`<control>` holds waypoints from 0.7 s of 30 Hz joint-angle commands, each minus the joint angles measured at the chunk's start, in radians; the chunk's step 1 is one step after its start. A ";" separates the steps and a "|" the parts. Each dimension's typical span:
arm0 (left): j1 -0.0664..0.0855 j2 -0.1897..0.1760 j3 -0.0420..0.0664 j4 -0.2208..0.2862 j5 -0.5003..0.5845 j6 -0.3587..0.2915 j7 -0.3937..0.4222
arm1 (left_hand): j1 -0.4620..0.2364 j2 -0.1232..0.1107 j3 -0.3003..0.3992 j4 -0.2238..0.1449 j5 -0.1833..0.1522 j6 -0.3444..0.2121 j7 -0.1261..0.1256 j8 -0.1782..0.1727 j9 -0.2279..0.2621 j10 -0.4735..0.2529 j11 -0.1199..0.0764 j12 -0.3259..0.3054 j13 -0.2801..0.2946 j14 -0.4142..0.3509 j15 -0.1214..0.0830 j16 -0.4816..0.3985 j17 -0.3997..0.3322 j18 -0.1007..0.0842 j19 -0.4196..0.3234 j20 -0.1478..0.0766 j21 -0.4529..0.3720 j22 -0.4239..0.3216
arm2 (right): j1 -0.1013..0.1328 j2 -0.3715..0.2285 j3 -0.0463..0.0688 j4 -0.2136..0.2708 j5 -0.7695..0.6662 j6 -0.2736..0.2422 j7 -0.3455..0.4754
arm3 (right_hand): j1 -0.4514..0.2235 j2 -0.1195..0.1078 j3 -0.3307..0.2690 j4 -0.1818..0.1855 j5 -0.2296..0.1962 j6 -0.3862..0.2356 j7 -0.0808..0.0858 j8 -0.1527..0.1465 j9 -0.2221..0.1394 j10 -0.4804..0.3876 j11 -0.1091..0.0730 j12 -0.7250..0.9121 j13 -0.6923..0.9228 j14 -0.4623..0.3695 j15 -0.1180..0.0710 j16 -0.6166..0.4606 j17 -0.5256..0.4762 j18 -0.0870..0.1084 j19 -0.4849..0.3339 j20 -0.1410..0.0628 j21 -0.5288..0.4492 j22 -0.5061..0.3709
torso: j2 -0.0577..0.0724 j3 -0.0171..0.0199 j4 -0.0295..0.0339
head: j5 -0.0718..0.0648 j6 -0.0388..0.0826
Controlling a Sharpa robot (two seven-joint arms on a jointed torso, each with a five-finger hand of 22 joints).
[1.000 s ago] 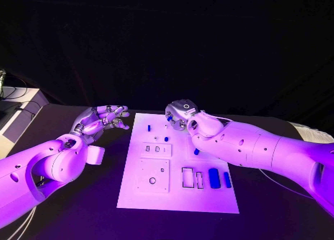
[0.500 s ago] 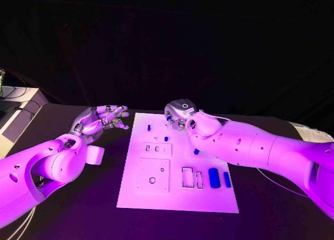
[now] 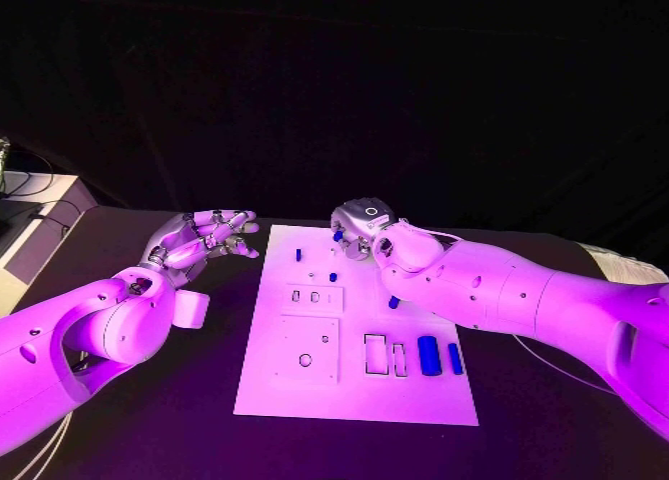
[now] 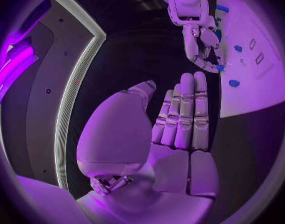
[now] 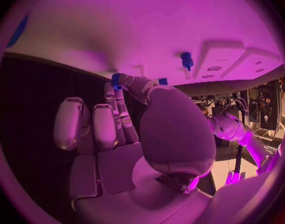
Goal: Assemble the parts on the task board
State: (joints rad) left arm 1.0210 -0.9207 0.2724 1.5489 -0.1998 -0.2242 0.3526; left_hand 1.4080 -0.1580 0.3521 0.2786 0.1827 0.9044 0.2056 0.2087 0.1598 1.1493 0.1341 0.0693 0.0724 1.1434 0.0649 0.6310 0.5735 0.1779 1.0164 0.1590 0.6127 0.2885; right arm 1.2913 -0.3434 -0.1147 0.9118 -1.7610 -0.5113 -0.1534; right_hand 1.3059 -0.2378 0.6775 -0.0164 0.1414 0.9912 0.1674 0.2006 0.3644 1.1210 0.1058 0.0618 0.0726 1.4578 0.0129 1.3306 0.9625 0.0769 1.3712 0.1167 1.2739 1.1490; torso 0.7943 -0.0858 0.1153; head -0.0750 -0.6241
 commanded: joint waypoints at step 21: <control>0.001 0.000 0.001 -0.005 -0.002 0.020 0.009 | 0.002 -0.004 0.008 -0.002 -0.006 0.003 0.001 -0.008 0.001 -0.007 0.003 -0.006 -0.001 -0.012 0.000 0.008 0.003 0.001 -0.012 0.001 0.009 0.003 | 0.005 -0.151 0.019 0.161 0.094 -0.068 -0.011 | -0.006 -0.026 -0.034 0.015 -0.011 -0.020 -0.008 -0.019 0.001 -0.003 -0.005 0.013 0.003 -0.003 0.001 -0.004 -0.014 0.015 0.002 -0.001 -0.016 -0.011 | -0.003 0.0020 -0.0072 | -0.001 0.004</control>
State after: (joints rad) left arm 1.0209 -0.9212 0.2723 1.5427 -0.1999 -0.2231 0.3514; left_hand 1.4080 -0.1580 0.3548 0.2759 0.1827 0.9044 0.2056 0.2048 0.1597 1.1492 0.1340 0.0693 0.0724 1.1361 0.0646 0.6351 0.5757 0.1778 1.0101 0.1578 0.6166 0.2908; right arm 1.2936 -0.4802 -0.0981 1.0539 -1.7308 -0.5401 -0.1566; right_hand 1.2997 -0.2562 0.6477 -0.0012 0.1335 0.9714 0.1574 0.1866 0.3647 1.1118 0.1008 0.0719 0.0735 1.4543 0.0164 1.3214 0.9468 0.0769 1.3684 0.1157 1.2534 1.1356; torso 0.7923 -0.0847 0.1119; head -0.0760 -0.6229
